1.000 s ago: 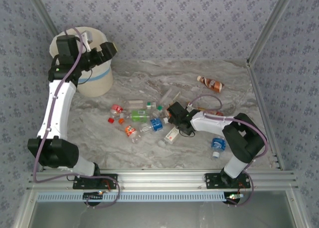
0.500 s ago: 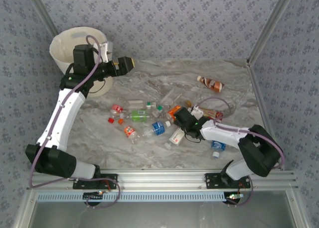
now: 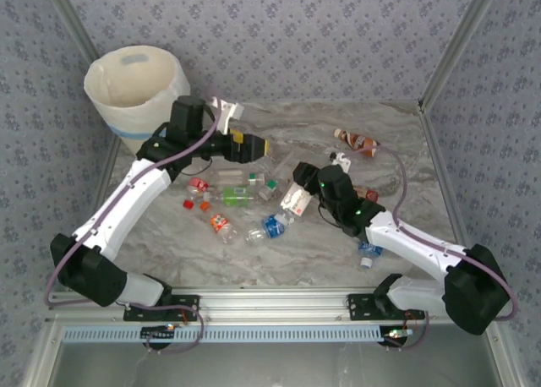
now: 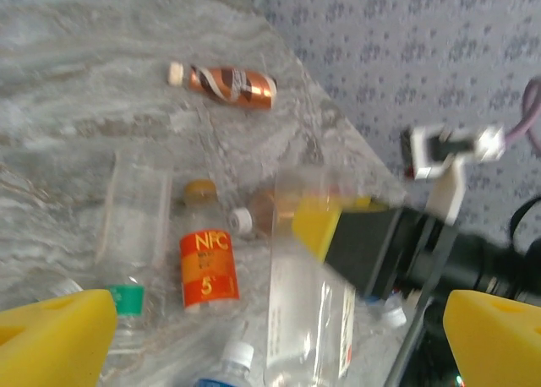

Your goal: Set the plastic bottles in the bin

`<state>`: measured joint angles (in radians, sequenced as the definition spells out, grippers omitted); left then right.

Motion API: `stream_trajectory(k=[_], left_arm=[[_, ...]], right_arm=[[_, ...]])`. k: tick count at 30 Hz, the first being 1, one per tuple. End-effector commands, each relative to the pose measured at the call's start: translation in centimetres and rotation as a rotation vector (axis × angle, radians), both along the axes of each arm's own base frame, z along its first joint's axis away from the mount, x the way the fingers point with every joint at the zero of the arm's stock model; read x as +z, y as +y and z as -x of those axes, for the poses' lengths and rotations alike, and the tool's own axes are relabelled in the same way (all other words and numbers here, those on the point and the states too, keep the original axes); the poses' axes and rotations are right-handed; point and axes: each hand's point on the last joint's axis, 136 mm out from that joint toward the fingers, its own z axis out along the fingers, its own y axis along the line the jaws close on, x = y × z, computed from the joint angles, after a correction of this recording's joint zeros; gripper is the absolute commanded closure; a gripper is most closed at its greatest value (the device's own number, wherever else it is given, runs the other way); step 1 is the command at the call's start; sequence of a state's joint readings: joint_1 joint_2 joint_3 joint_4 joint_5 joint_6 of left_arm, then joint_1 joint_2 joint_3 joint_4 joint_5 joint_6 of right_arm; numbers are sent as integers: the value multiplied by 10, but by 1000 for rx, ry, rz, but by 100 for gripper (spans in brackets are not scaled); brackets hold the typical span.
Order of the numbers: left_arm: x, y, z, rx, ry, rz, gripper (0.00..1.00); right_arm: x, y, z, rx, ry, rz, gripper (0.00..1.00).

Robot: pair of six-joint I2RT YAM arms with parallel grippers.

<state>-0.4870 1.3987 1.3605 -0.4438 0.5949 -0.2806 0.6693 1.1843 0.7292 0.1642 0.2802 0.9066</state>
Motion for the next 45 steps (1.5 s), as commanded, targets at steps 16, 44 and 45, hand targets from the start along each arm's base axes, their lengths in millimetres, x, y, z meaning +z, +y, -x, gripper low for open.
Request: stream_trajectory(k=[16,44,45], left_arm=[[-30,-75,33,-266,17,82,38],[45,93,-64,610,-312,-232,68],[53,102,-67,663,-342,-232,68]], right_arm=[[115,51,-17,219,-240,-241,50],[-6,-82,46,-83,163,314,0],[-8,-84,47,-95,163,313,0]])
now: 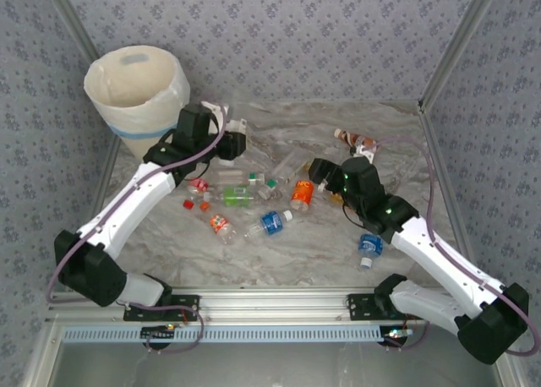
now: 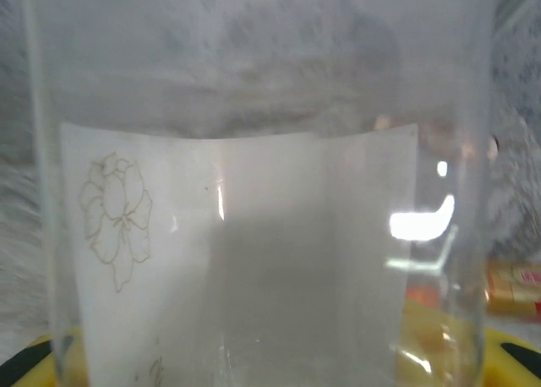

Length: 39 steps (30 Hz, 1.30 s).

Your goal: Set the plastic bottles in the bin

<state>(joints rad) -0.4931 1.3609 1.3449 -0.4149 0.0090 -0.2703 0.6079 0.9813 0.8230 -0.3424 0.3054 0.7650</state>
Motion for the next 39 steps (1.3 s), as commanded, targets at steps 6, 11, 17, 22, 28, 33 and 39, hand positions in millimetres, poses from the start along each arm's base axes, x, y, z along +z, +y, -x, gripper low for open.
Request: stream_trajectory(k=[6,11,17,22,28,33,39], left_arm=[[112,69,-26,349,-366,-90,70],[136,98,-49,425,-408,-147,71],[158,167,-76,648,-448,-306,71],[157,223,-91,764,-409,-327,70],[118,266,-118,780,-263,-338,69],[75,289,-146,791,-97,-469,69],[30,315,-170,827,48,-534,71]], right_arm=[[-7,-18,-6,-115,-42,-15,0],[3,-13,-12,-96,-74,-5,0],[12,-15,-13,-96,-97,4,0],[8,-12,-13,-95,-93,-18,0],[9,-14,-12,-104,-89,-26,0],[10,-15,-12,-113,-88,-38,0],[9,-14,-11,-118,-79,-51,0]])
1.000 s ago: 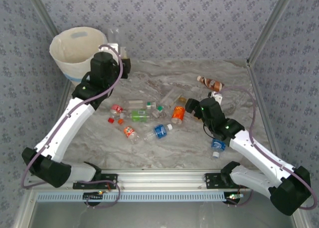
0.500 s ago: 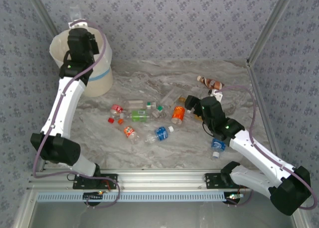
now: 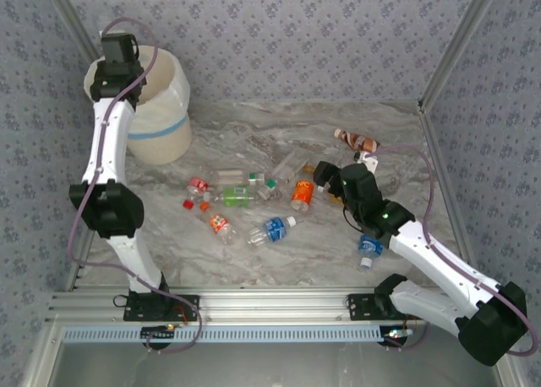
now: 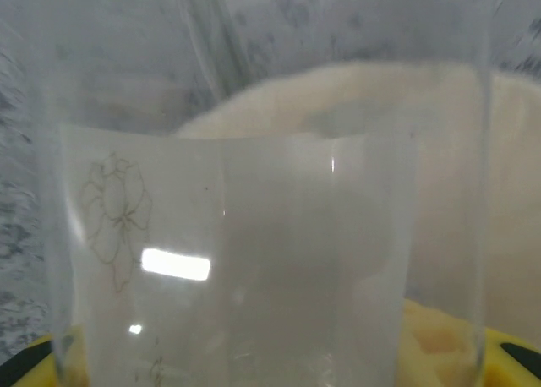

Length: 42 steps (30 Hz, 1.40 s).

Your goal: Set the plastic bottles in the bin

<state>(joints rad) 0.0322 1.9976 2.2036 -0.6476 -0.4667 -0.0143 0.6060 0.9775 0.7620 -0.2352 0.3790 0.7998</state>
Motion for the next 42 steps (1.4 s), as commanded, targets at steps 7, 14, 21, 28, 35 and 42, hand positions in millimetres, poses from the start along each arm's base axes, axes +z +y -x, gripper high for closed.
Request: stream_trajectory(k=[7,14,21,28,35,42], left_arm=[[-45,37,-1,140,214,-45,59],[-30,40,3,174,186,-31,22],[-5,6,11,43,108,143,1],[42,-43,28,-166,5,332,1],[95,-135,58,-537,-85,525,1],[107,-228,101,-801,-103,431,0]], right_arm=[[7,-6,-1,-43,-9,-24,0],[3,-8,-1,-46,6,1,0],[-10,-9,-1,-44,54,42,0],[-29,-24,0,-74,144,86,0],[-44,-22,-6,35,248,70,0],[-58,-47,-15,-150,362,80,0]])
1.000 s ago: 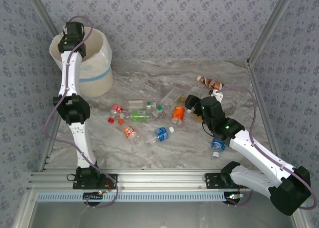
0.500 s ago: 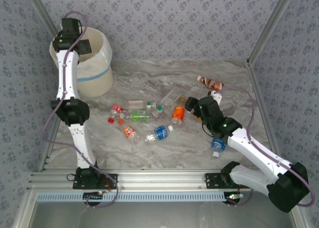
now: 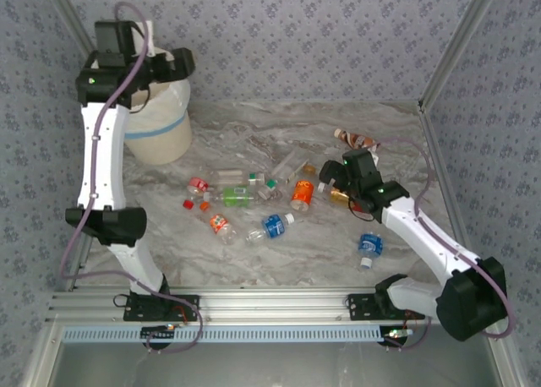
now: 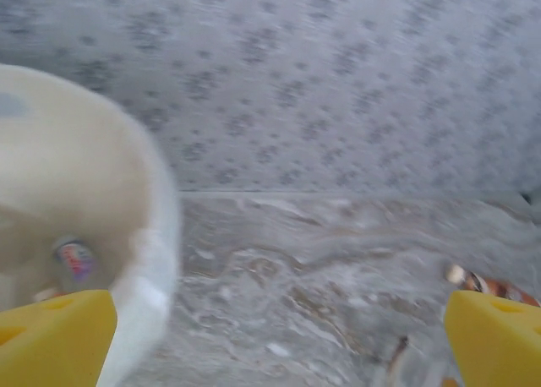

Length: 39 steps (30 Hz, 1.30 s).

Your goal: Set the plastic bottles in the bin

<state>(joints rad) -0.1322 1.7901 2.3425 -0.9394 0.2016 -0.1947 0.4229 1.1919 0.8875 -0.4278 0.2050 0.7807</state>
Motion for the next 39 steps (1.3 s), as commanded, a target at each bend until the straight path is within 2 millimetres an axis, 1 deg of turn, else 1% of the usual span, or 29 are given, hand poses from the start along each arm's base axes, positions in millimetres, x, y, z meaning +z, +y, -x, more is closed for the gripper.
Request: stream_trajectory(k=[1,2,4,5,6,7,9,11,13,14,16,19,21,22,25,28,32,33,35,36,39], left_arm=[[16,-46,19,-143,-109,-54,0],[14,-54,24,-157,-114,-61,0],[11,-68,36,-188,-125,-31,1],[6,-73,40,-204,-126,-9,0],[2,-79,45,-221,-136,12,0],[-8,-83,50,-232,-129,32,0],[-20,-87,58,-240,-127,69,1],[-37,-88,65,-244,-102,97,1],[-52,-85,73,-235,-75,107,1],[-59,-83,76,-228,-63,107,0],[-72,-79,81,-213,-48,108,0],[-82,-75,87,-203,-38,88,1],[-87,-71,88,-194,-31,67,1],[-88,-70,88,-189,-28,56,1],[-90,-69,87,-182,-28,53,1],[-92,-71,85,-185,-27,64,1],[-99,-72,83,-183,-5,64,0],[-101,-72,83,-186,1,64,0],[-107,-74,83,-189,20,69,0],[-110,-75,83,-192,34,80,1],[-124,-86,86,-228,88,143,0]], right_arm=[[-13,-30,7,-155,90,40,0],[-20,-37,8,-184,116,16,0],[-31,-35,8,-157,153,-83,0],[-32,-33,8,-116,162,-95,0],[-27,-39,9,-87,170,-57,0],[-24,-52,15,-97,191,25,0],[-19,-77,29,-132,241,153,0],[-25,-94,54,-159,358,194,0],[-41,-101,80,-175,463,200,0],[-52,-103,94,-185,508,186,0],[-75,-99,117,-196,574,115,0],[-102,-90,133,-225,604,-33,0],[-114,-86,136,-230,611,-77,1],[-118,-88,136,-234,618,-74,1],[-125,-99,136,-247,648,0,2],[-131,-105,128,-233,654,55,3],[-138,-103,114,-174,646,85,4],[-140,-103,112,-159,646,93,7],[-143,-102,112,-146,650,114,18],[-142,-102,112,-144,644,136,22],[-132,-109,118,-178,616,212,27]])
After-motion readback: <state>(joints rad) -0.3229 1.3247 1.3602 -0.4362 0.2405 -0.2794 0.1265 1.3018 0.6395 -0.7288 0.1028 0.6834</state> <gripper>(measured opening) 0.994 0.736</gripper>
